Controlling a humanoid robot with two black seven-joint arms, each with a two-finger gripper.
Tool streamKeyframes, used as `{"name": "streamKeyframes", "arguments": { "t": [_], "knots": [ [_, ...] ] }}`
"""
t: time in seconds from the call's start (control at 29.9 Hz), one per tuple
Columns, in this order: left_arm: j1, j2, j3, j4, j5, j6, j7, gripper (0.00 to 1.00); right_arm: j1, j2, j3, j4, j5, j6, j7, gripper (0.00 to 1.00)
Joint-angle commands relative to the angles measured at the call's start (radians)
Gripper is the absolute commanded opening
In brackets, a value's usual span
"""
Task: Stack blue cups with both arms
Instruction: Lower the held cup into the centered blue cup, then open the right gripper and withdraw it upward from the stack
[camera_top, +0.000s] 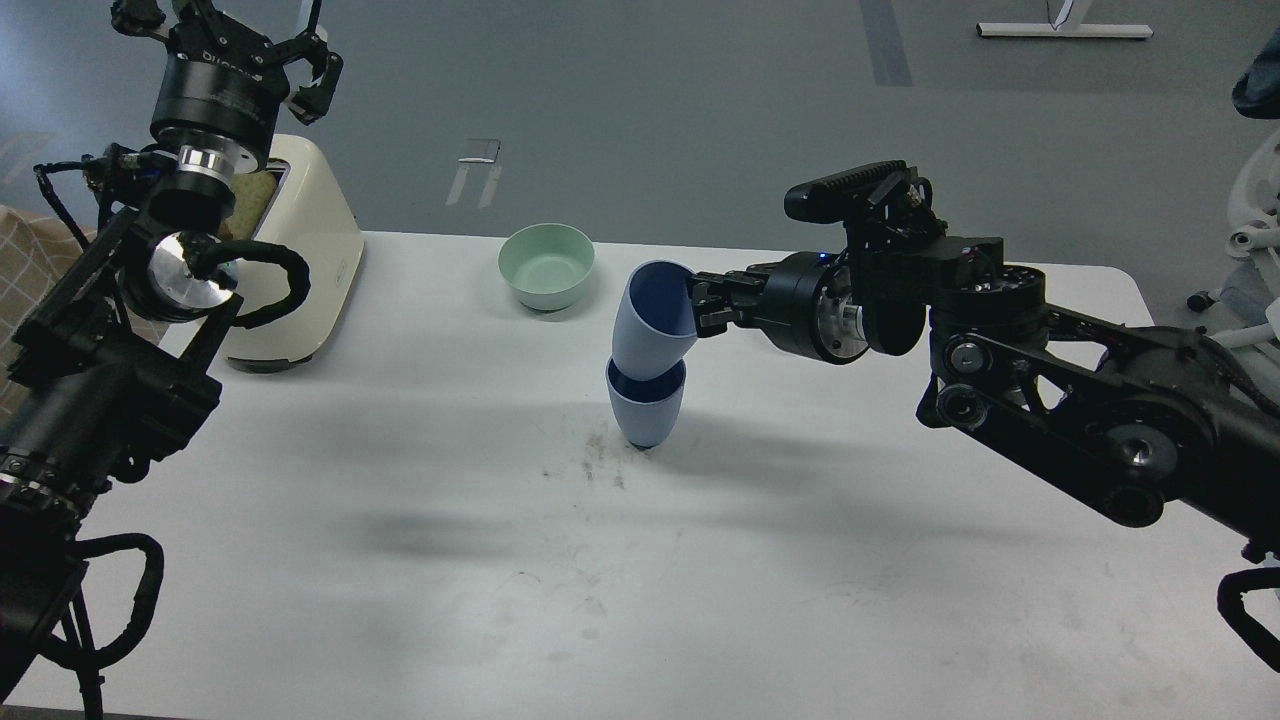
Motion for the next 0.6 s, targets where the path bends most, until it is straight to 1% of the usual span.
{"name": "streamKeyframes", "arguments": {
  "t": [0.0,0.2,0.23,0.27,0.4,0.47,0.57],
  "knots": [
    [0.0,0.0,0.0,0.0,-0.001,0.0,0.0,0.98,-0.004,0.002,-0.001,-0.001,0.001,0.0,0.0,0.0],
    [0.0,-0.001,0.0,0.0,-0.001,0.0,0.0,0.98,-0.002,0.002,-0.024,-0.001,0.0,0.0,0.0,0.0],
    [0.0,0.0,0.0,0.0,-0.001,0.0,0.0,0.98,-0.002,0.002,-0.03,0.001,0.0,0.0,0.0,0.02],
    [0.0,0.0,0.0,0.001,-0.001,-0.001,0.0,0.98,-0.005,0.002,-0.033,0.001,0.001,0.0,0.0,0.09],
    [0.0,0.0,0.0,0.001,-0.001,-0.002,0.0,0.98,-0.018,0.002,-0.032,0.002,0.0,0.0,0.0,0.19],
    [0.0,0.002,0.0,0.001,-0.001,-0.002,0.0,0.98,-0.018,0.003,-0.029,0.002,0.0,0.0,0.0,0.3],
    [0.0,0.0,0.0,0.001,-0.001,0.0,0.0,0.98,-0.013,0.003,-0.024,0.005,0.0,0.0,0.0,0.42]
  ]
}}
